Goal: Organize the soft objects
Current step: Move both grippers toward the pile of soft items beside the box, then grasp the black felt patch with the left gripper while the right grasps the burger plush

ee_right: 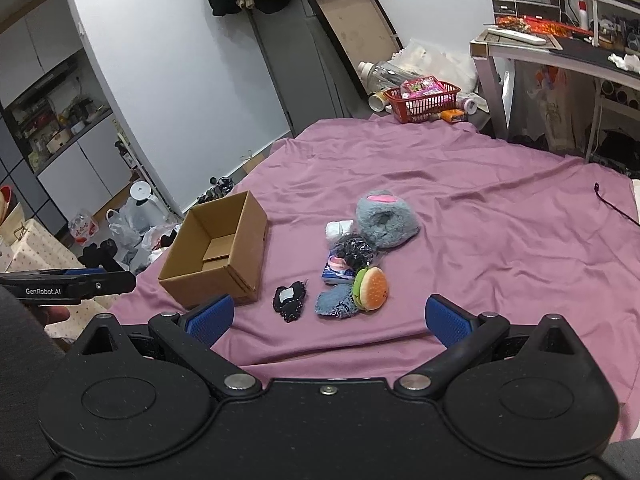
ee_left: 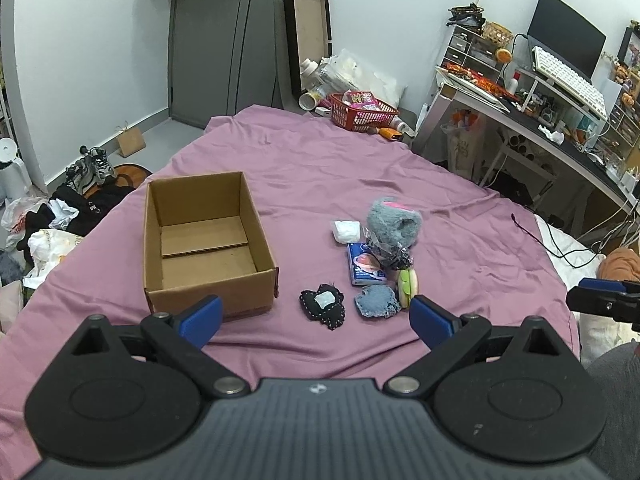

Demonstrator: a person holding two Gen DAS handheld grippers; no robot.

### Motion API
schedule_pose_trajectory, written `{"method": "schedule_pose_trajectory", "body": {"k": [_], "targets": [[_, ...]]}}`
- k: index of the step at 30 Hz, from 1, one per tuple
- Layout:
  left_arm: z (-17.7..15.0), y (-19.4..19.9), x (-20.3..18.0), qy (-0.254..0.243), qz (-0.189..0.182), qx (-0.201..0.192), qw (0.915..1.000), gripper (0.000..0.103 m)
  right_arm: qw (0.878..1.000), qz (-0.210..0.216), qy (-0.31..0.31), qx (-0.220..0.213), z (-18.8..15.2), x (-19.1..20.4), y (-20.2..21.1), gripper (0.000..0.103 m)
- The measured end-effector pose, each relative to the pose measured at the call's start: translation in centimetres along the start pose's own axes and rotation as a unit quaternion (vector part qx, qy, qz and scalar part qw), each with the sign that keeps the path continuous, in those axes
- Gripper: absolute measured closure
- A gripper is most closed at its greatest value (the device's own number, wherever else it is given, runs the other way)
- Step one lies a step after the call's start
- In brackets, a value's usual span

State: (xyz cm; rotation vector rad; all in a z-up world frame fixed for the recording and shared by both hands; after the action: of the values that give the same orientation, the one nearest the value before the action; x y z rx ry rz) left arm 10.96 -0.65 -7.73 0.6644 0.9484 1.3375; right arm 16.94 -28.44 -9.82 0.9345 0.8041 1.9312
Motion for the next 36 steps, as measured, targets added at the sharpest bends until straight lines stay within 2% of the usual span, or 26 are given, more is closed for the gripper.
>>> {"method": "schedule_pose_trajectory", "body": {"k": [7, 12, 19, 25, 29, 32, 36], "targets": [[1.5, -1.3, 0.1, -0.005, -0.009, -0.012, 0.9999, 0.004, 1.0, 0.0, -0.021, 0.004, 0.4, -1.5, -1.9, 0.0], [2.3, -4.0, -0.4, -0.018, -0.021, 0.018, 0.9995, 0.006, 0.999, 0.003, -0.048, 0.005, 1.1, -2.9, -3.4, 0.001], [2.1, -8.0, -0.6, -0.06, 0.008, 0.047, 0.9971, 0.007, 0.997, 0.005, -0.068, 0.025, 1.4, -3.9, -6.1, 0.006], [1.9, -11.4, -0.9, -0.071, -0.005, 0.071, 0.9949, 0.01, 0.996, 0.002, -0.079, 0.038, 1.5, -4.4, -8.4, 0.007], [2.2, -13.5, -1.1, -0.067, -0.019, 0.082, 0.9942, 0.012, 0.996, 0.001, -0.08, 0.047, 1.7, -4.5, -9.8, 0.015], [2.2, -15.2, -1.5, -0.077, -0.023, 0.094, 0.9923, 0.012, 0.996, 0.002, -0.078, 0.05, 1.8, -4.4, -10.7, 0.017], [2.2, -17.2, -1.6, -0.077, -0.033, 0.109, 0.9905, 0.017, 0.995, 0.002, -0.08, 0.063, 2.2, -4.5, -12.4, 0.026]]}}
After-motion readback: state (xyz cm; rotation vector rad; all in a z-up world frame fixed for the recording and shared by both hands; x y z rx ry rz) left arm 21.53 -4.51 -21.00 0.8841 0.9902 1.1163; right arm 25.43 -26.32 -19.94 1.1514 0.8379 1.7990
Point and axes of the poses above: each gripper's, at about its wrist camera, not at the fingertips, and y roughly against the way its jaws point, x to its left, z to its top, the point moved 8 cm from there along -y, roughly the way its jaws point, and after that the axes turned 15 degrees about x, right-handed, at the moved point
